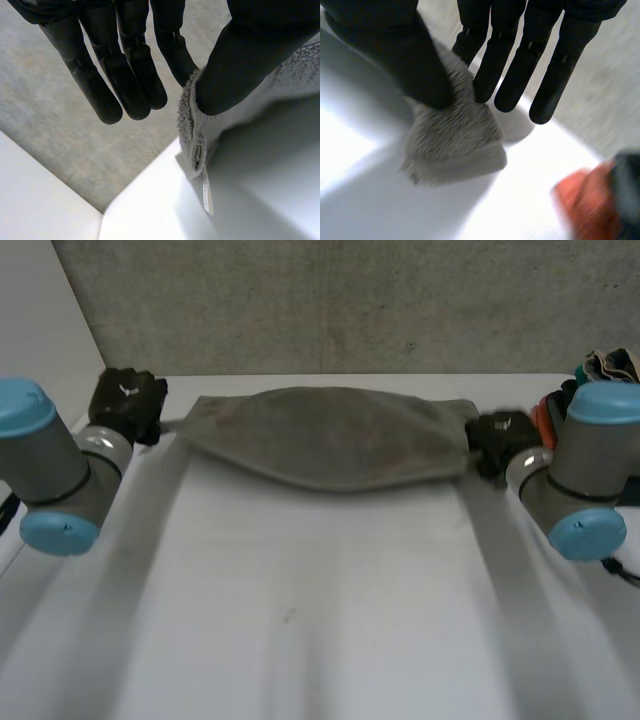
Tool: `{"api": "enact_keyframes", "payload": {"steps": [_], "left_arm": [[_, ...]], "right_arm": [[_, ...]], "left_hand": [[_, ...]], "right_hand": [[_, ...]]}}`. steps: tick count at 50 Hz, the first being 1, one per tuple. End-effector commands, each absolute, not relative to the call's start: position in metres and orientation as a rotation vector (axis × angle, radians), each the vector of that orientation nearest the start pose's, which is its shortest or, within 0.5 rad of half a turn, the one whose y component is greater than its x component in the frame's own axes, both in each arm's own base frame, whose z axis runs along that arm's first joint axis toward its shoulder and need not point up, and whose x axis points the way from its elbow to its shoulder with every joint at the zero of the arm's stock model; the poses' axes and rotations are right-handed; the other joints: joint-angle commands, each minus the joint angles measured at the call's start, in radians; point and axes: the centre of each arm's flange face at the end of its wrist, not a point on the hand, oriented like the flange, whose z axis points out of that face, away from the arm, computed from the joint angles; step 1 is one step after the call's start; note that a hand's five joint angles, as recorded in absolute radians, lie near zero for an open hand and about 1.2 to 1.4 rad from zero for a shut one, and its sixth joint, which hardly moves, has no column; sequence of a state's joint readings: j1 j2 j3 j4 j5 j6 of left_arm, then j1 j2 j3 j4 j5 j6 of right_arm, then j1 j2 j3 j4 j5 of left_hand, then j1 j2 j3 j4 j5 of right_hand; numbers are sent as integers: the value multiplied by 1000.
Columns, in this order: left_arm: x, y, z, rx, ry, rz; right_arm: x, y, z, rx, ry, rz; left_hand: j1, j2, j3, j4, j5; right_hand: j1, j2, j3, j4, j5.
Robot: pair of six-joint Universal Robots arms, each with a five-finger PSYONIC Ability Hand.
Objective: Fold the laundry.
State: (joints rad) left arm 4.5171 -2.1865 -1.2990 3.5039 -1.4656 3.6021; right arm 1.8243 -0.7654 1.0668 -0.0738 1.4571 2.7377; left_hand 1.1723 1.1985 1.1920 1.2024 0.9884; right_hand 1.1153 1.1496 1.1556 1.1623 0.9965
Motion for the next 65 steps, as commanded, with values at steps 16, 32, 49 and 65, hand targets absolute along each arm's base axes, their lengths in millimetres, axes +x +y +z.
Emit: {"api": "enact_keyframes", "payload": {"steps": [16,32,49,65], "left_arm": [[-217,-379,202,842,2025,-2120],[-223,-374,223,838,2026,-2154],[-241,-379,271,785,2015,-2215],[-242,-381,273,712,2132,-2112]], "right_arm": [[212,-364,143,-765,2495,-1701],[225,-351,137,-887,2353,-1697],[278,-338,113,-673,2288,-1654],[247,-383,116,-505,2361,-1915]], "left_hand": [[224,198,204,194,233],[224,198,204,194,233],[224,198,204,194,233],[224,198,204,194,233]], "right_hand": [[-471,-505,-511,-518,-527],[-509,-543,-549,-556,-565],[-609,-643,-649,-656,-665],[-318,-353,-359,-365,-374]]}}
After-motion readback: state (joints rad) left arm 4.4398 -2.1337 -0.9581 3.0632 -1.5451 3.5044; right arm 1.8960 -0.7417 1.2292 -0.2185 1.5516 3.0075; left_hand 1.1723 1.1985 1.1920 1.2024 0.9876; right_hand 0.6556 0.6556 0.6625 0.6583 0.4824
